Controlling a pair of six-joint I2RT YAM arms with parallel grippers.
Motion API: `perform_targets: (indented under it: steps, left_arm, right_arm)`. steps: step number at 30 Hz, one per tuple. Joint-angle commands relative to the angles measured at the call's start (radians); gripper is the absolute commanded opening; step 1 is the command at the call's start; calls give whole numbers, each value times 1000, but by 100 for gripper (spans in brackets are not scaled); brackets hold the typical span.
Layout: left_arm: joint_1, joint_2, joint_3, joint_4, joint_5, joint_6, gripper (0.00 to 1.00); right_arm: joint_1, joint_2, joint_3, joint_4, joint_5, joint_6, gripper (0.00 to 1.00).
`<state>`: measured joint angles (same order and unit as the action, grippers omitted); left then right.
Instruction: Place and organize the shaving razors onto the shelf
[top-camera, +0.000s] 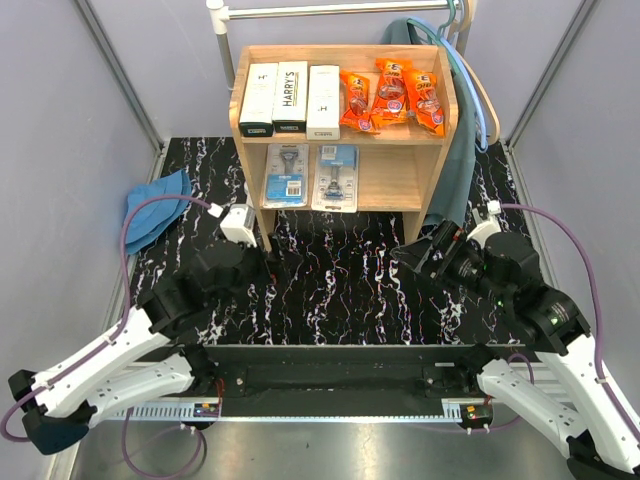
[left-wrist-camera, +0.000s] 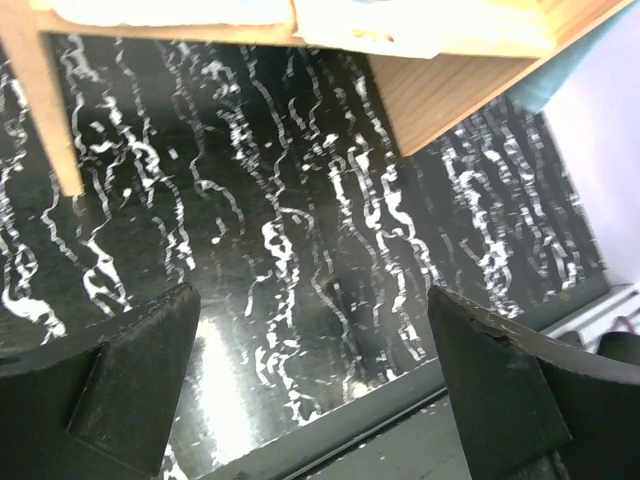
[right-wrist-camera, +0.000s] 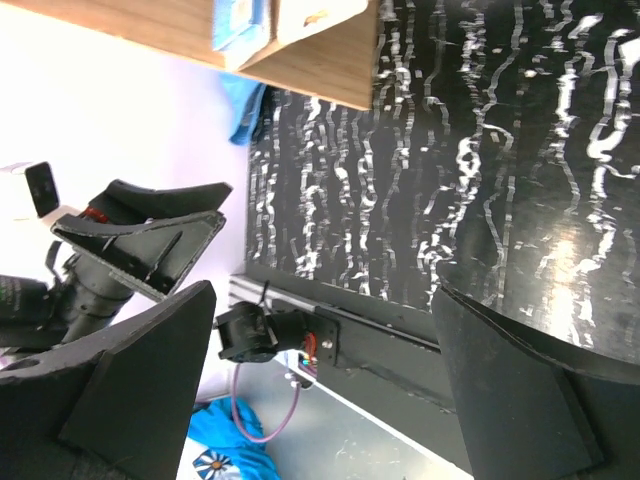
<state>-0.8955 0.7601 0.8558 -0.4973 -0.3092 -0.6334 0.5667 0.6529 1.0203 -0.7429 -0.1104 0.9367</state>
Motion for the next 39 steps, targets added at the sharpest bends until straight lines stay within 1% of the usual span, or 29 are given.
perform_targets:
  steps: [1,3,5,10,13,14,16,17,18,19,21,22,24,25,26,27,28,31,34,39]
  left_arm:
    - [-3,10,17,-85,-62,20,99]
    - [0,33,31,-148,-108,6,99]
    - [13,51,40,-185,-122,-11,99]
    - [61,24,22,-207,-65,6,99]
    - [128,-7,-1,-210,-9,8,99]
    - [177,-18,-9,-210,37,5,99]
    - [234,-37,-32,-207,93,-3,99]
    - [294,-45,-40,-211,138,-9,99]
    - [325,-56,-50,-213,160,-11,99]
    - [380,-62,-55,-216,182,-12,99]
    - [429,-67,-66,-230,219,-17,99]
    - [472,-64,-66,-236,228,-20,99]
    - [518,-36,-67,-259,275,-22,99]
    - [562,-25,-69,-264,297,-20,99]
    - [587,-18,-77,-265,358,-17,99]
    - [613,4,-80,-267,386,-11,99]
    - [656,11,-84,-267,406,-3,99]
    - [736,30,-93,-267,498,21,99]
    - [792,31,-97,-268,536,47,99]
    - [848,18,-83,-277,550,81,99]
  right_arm:
    - [-5,-1,15,-42,61,-29,100]
    - [-5,-1,14,-68,90,-44,100]
    - [-5,-2,9,-91,130,-61,100]
    - [-5,-13,-19,-136,204,-87,100]
    - [-5,-4,-40,-147,224,-88,100]
    - [-5,7,-45,-145,224,-90,100]
    - [-5,25,-58,-147,219,-96,100]
    - [-7,48,-63,-145,218,-102,100]
    - [-5,60,-72,-147,215,-101,100]
    - [-7,71,-77,-144,210,-99,100]
    - [-7,99,-91,-141,204,-96,100]
    - [-7,103,-100,-125,193,-93,100]
    - [-11,100,-139,-87,169,-87,100]
    - [-22,96,-153,-52,135,-75,100]
    - [-31,87,-179,-33,115,-69,100]
    - [-39,80,-195,-14,73,-62,100]
    - [-59,77,-209,17,54,-52,100]
    - [-109,77,-259,60,-20,-53,100]
    - [-155,94,-304,111,-122,-64,100]
    - [-284,111,-397,229,-294,-52,100]
